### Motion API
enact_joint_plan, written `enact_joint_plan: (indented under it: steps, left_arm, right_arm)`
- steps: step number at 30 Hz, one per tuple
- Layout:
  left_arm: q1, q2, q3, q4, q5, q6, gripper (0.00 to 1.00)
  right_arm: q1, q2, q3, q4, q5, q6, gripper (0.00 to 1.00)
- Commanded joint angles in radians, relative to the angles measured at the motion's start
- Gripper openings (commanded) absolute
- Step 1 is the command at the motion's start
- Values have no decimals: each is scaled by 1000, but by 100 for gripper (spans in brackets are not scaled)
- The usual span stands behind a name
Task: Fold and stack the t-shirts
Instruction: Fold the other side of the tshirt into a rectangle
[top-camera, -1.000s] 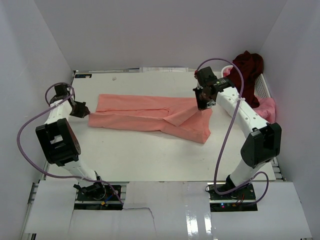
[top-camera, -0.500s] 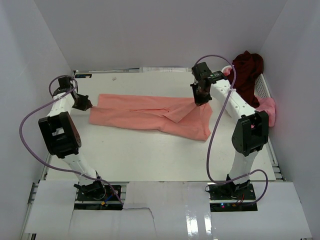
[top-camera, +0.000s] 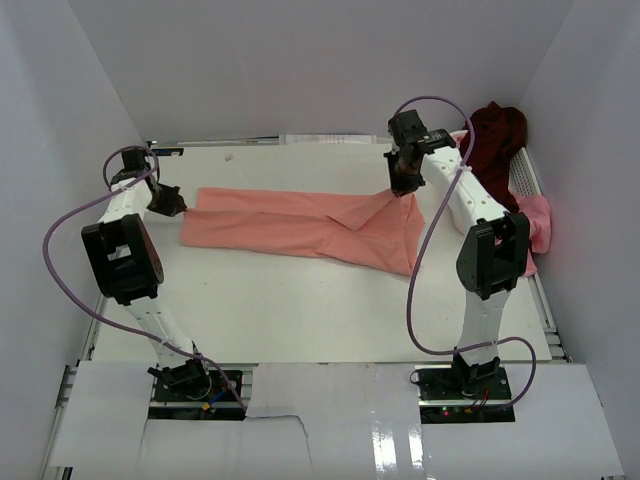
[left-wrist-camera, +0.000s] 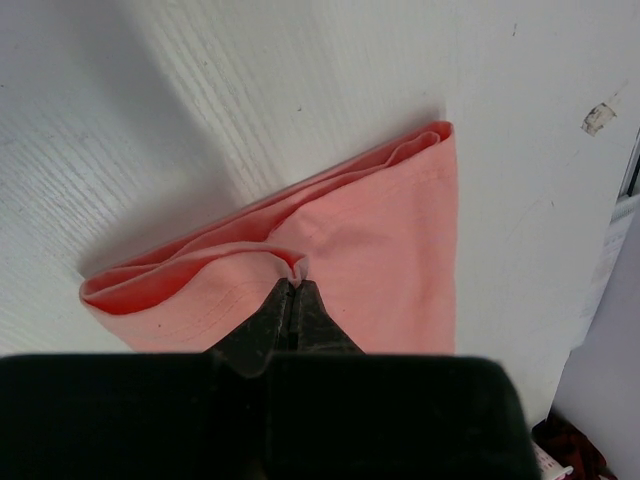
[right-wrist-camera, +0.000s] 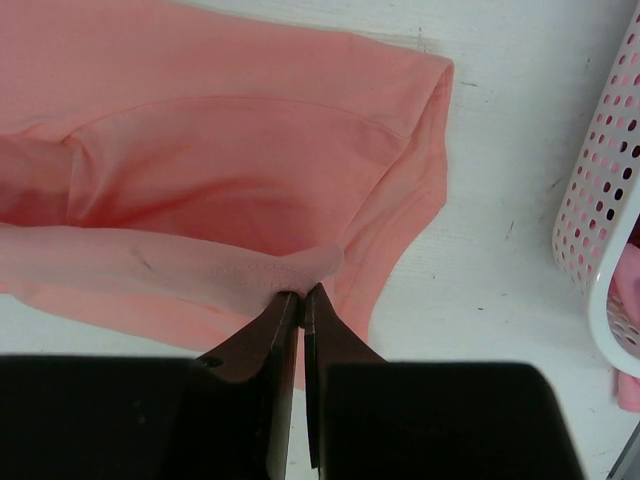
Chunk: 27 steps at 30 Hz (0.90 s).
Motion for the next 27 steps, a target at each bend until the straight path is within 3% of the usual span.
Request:
enact_joint_plan:
  steps: [1, 27]
  left_arm:
    - [-7, -3, 52, -10, -26, -3, 0]
    - [-36, 74, 96, -16, -48, 10, 0]
  right_arm:
    - [-8, 19, 62, -22, -3, -11, 8]
    - [-23, 269, 288, -22, -32, 3, 8]
